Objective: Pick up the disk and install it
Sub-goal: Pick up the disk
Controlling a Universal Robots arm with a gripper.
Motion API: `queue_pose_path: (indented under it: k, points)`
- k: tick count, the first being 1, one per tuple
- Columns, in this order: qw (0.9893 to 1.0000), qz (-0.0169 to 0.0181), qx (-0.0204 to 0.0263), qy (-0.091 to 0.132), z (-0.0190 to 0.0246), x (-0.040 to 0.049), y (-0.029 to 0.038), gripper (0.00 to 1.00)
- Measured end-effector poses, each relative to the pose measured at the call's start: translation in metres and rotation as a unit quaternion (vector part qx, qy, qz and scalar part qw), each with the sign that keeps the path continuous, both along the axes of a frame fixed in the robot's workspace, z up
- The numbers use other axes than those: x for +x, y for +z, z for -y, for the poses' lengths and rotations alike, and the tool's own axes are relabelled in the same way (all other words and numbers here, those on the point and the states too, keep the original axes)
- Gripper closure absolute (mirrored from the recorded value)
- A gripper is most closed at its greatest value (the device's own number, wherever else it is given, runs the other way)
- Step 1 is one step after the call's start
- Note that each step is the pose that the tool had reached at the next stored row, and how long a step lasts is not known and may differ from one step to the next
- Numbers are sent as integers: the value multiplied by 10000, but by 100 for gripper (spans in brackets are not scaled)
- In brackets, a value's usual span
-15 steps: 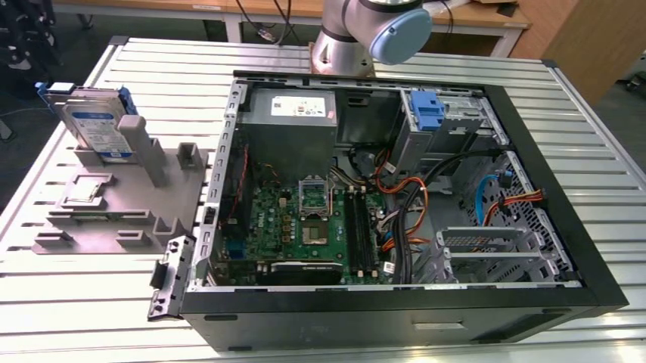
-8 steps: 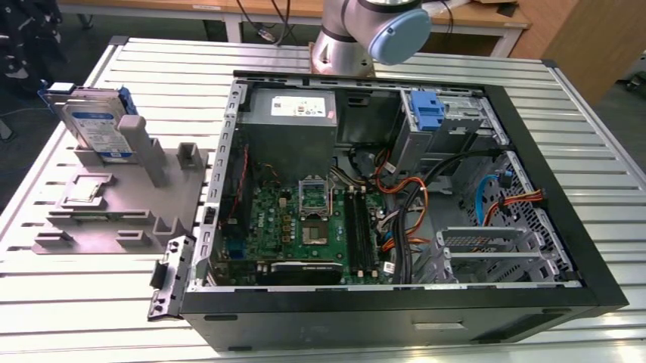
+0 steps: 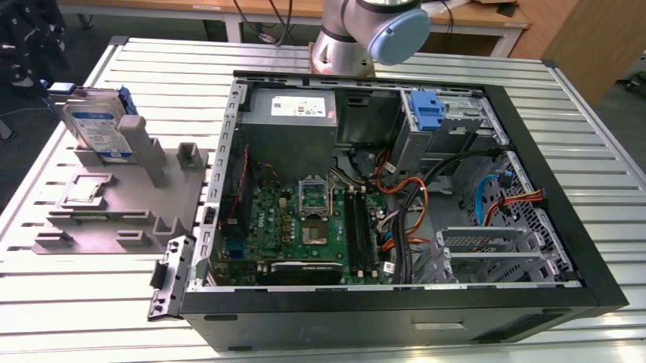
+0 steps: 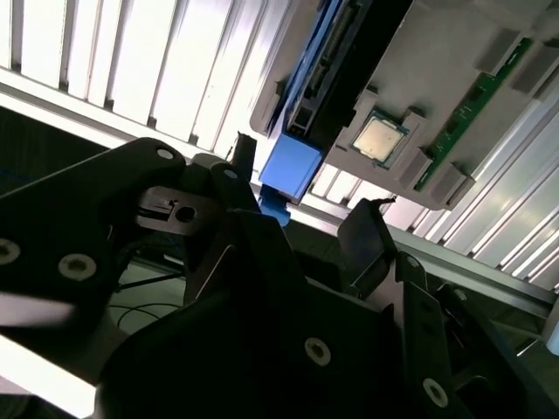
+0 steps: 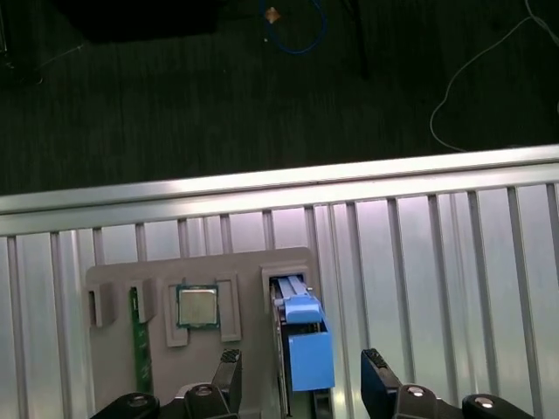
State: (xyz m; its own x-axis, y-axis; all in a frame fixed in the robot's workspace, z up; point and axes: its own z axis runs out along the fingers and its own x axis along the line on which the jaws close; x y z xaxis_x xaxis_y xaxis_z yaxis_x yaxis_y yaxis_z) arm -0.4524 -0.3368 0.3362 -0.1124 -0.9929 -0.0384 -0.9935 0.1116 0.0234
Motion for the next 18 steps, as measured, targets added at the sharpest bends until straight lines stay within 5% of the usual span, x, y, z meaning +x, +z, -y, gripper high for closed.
queue_pose_path:
  k: [14,18]
  points:
    - [10000,3,7,0,-31,-12,-222,35]
    - [10000,2,6,0,-31,-8,-244,44]
